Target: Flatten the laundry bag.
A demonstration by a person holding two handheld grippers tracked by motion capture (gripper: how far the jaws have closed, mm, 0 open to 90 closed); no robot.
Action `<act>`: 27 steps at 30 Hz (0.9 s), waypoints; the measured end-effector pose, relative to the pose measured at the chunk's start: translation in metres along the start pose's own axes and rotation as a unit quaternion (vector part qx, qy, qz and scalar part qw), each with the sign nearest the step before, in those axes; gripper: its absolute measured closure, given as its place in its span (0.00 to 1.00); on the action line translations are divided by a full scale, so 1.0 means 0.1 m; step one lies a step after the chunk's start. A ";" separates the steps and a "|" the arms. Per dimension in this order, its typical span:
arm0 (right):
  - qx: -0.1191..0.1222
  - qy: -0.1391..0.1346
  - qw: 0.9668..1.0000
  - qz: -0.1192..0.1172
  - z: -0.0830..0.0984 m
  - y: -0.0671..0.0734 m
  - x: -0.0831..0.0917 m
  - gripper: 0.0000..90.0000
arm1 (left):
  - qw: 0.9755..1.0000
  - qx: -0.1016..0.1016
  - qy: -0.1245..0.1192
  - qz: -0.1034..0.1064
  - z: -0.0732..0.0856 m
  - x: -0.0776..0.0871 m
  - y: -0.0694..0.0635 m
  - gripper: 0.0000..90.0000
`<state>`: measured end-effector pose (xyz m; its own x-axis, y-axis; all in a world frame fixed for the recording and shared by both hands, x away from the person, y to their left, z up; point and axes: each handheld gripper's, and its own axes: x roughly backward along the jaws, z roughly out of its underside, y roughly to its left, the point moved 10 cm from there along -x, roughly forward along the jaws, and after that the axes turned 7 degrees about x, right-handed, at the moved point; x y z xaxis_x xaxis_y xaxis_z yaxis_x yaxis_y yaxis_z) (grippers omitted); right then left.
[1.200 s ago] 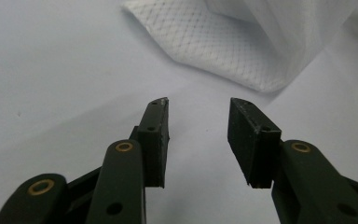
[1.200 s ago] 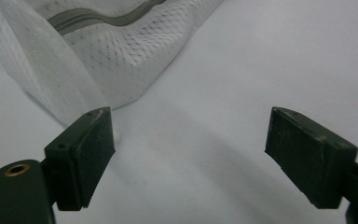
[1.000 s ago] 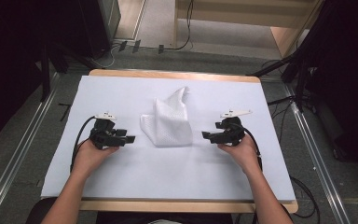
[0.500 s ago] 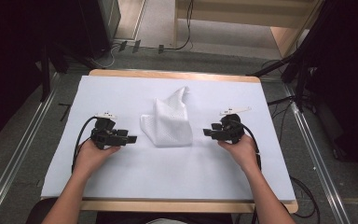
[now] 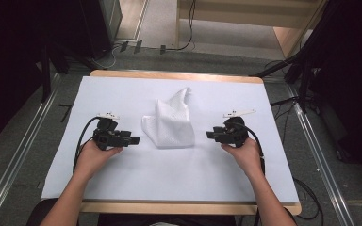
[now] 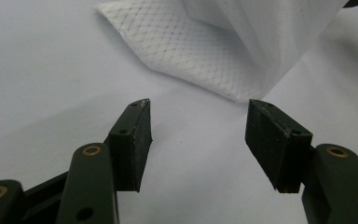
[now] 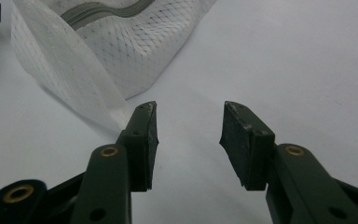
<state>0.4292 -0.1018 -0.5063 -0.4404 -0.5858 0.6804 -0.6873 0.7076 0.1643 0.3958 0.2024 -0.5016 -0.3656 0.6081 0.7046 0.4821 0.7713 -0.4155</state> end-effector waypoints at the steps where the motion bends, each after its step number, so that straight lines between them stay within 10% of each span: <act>1: 0.004 0.001 1.000 0.001 0.01 0.00 0.00 0.62 | 1.000 -0.001 0.000 0.001 0.00 0.01 0.00 0.46; 16: 0.012 -0.009 1.000 -0.016 -0.04 0.07 0.08 0.63 | 1.000 0.009 0.002 0.003 0.01 0.02 0.02 0.46; 27: 0.014 -0.021 0.999 -0.036 -0.48 0.15 0.15 0.59 | 1.000 0.004 0.007 -0.006 0.02 0.03 0.01 0.46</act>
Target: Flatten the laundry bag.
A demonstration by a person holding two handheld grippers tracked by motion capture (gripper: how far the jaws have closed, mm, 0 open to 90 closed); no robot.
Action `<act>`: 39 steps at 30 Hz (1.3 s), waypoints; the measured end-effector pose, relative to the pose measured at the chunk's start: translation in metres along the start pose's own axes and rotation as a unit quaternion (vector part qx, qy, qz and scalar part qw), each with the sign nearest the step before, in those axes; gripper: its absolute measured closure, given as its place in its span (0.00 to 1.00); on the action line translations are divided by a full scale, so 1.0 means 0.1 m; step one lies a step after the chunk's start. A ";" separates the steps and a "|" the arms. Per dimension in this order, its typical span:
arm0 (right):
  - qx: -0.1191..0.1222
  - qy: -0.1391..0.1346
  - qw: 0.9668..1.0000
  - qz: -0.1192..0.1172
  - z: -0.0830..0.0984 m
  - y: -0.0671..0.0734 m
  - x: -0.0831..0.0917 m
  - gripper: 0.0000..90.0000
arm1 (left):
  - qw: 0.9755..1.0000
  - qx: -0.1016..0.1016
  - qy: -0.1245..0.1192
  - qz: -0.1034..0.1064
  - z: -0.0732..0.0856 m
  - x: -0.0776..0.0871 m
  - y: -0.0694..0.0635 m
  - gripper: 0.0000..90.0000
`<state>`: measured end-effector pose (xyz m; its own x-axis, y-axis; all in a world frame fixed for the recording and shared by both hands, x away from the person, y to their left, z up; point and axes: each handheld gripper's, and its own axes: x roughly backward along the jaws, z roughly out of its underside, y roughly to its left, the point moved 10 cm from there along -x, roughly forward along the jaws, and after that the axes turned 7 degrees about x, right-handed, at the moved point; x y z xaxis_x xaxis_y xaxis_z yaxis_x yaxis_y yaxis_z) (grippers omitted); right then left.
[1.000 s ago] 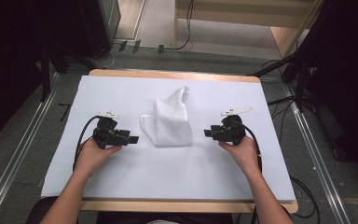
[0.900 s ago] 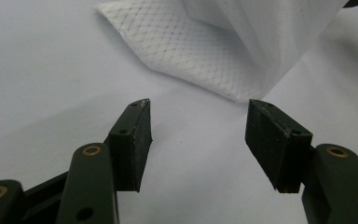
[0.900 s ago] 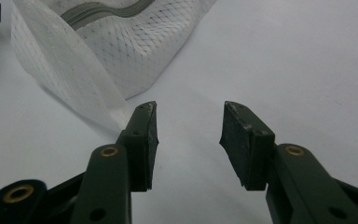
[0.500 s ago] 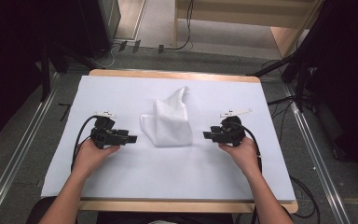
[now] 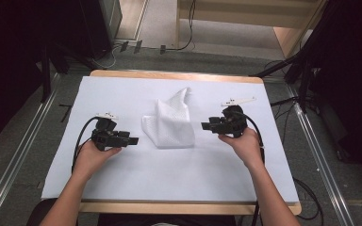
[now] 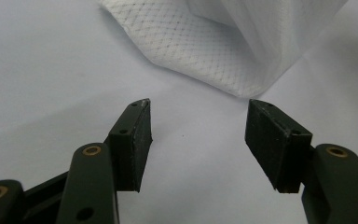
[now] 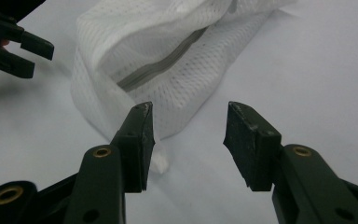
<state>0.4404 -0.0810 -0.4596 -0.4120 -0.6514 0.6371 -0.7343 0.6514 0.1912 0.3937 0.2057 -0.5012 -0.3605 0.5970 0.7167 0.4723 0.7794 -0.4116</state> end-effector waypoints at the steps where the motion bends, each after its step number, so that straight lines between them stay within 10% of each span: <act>1: 0.003 0.001 1.000 0.000 -0.05 0.00 -0.02 0.60 | 1.000 0.000 -0.001 0.000 0.00 0.00 0.00 0.46; 15: 0.031 0.001 1.000 0.004 -0.63 -0.05 -0.25 0.58 | 1.000 0.003 -0.015 -0.008 0.06 0.12 0.02 0.47; 19: 0.019 0.018 0.999 -0.024 -0.83 -0.08 -0.49 0.52 | 1.000 0.005 -0.014 -0.013 0.12 0.14 0.03 0.47; 28: 0.005 0.072 0.997 0.005 -0.82 -0.21 -1.01 0.46 | 0.999 0.020 -0.020 -0.022 0.19 0.25 0.12 0.47; 33: 0.016 0.084 0.996 -0.022 -0.80 -0.12 -1.11 0.97 | 0.999 0.026 -0.024 -0.026 0.21 0.29 0.16 0.47; 39: 0.071 0.028 0.997 -0.032 -1.00 0.14 -0.88 0.98 | 0.999 0.029 -0.033 -0.025 0.19 0.31 0.17 0.48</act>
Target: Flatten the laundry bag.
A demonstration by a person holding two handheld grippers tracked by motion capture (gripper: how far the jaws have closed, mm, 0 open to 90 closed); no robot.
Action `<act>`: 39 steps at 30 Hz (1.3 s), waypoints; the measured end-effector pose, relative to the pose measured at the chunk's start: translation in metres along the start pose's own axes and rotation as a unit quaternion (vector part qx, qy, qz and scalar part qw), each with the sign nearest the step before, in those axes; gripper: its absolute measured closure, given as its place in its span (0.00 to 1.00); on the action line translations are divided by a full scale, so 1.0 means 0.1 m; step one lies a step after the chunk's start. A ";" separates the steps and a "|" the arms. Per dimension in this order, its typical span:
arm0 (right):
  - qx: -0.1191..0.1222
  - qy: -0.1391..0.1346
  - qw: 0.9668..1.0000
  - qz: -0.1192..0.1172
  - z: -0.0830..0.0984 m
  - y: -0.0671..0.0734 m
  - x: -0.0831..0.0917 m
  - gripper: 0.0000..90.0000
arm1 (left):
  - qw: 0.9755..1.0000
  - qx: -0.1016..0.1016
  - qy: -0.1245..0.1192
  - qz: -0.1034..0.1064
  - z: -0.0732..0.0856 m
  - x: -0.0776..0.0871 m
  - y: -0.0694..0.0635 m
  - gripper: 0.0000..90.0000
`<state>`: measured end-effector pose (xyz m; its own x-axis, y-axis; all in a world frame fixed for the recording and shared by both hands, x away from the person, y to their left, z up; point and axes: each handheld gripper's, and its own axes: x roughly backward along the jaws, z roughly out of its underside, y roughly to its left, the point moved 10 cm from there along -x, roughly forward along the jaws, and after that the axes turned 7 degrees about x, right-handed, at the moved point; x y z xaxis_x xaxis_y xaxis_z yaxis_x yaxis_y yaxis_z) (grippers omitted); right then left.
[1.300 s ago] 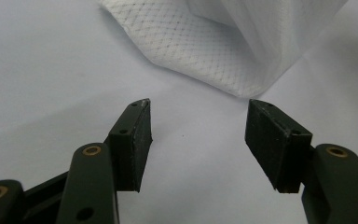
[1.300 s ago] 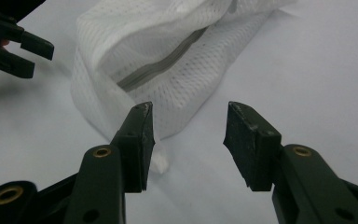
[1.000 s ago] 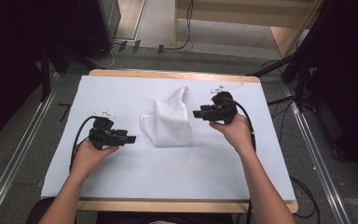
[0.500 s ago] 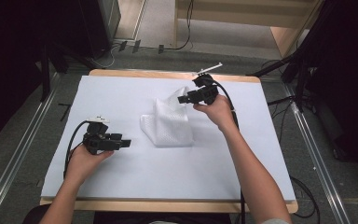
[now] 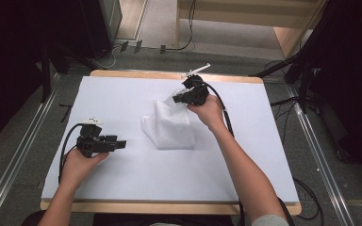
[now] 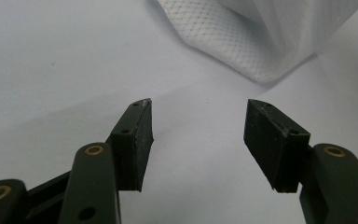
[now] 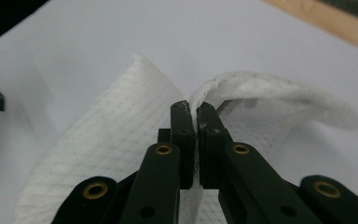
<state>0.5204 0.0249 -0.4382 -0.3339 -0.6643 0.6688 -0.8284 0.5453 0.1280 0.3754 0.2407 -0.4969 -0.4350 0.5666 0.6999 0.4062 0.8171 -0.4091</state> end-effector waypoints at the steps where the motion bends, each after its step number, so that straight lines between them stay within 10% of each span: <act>1: 0.007 -0.011 1.000 -0.002 -0.04 0.05 0.04 0.98 | 1.000 0.001 0.001 -0.002 -0.01 0.00 0.01 0.48; 16: 0.065 -0.054 0.996 -0.039 0.17 0.75 0.37 0.98 | 1.000 0.012 -0.013 -0.003 -0.08 0.05 0.08 0.48; 39: 0.071 -0.032 0.994 -0.076 0.75 1.19 0.29 0.98 | 1.000 0.002 -0.004 -0.001 -0.15 -0.03 0.07 0.48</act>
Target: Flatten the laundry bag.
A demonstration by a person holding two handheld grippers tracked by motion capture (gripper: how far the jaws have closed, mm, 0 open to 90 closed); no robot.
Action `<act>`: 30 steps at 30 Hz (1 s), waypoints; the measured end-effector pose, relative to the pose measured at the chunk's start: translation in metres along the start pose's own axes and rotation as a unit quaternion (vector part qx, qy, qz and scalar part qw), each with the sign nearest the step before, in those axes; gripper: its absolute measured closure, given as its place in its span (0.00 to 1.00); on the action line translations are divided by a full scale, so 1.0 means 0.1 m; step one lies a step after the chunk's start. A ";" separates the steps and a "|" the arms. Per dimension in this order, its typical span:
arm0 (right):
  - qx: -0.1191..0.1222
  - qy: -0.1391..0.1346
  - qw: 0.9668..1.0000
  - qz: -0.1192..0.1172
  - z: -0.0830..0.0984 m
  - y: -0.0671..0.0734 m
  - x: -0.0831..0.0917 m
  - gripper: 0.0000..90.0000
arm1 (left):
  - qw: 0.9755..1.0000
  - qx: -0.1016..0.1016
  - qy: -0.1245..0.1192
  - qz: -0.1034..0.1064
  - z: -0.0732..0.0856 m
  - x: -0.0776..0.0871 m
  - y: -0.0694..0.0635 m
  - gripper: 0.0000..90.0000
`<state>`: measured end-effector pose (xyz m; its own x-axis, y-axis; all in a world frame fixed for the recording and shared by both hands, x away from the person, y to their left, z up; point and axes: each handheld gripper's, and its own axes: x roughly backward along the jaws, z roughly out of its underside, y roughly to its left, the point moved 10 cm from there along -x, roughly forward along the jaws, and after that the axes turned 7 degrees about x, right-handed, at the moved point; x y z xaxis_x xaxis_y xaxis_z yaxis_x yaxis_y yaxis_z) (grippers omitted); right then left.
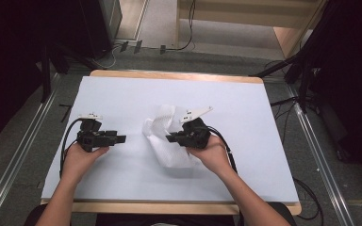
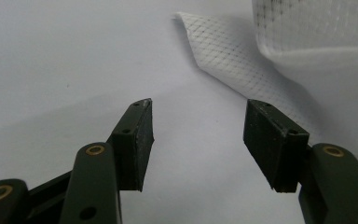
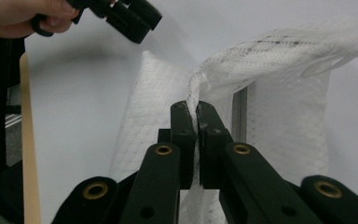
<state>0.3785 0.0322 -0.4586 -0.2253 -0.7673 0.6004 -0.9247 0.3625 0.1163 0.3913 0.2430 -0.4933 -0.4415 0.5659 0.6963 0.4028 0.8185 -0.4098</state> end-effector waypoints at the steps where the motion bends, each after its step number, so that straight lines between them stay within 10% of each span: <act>1: -0.002 0.005 1.000 -0.006 0.04 0.04 -0.03 0.98 | 1.000 -0.001 0.001 -0.001 0.00 0.00 0.00 0.48; 21: 0.007 0.072 0.995 -0.064 0.37 0.45 -0.44 0.92 | 1.000 -0.019 -0.002 0.008 -0.10 -0.05 -0.02 0.48; 30: 0.014 0.010 0.999 -0.041 0.13 0.36 0.03 0.70 | 1.000 -0.012 -0.002 0.013 -0.12 -0.03 0.03 0.48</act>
<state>0.3407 0.0363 -0.4630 -0.1429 -0.7832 0.6051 -0.9478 0.2843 0.1441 0.4031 0.2426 -0.4896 -0.4344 0.5870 0.6832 0.4334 0.8011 -0.4127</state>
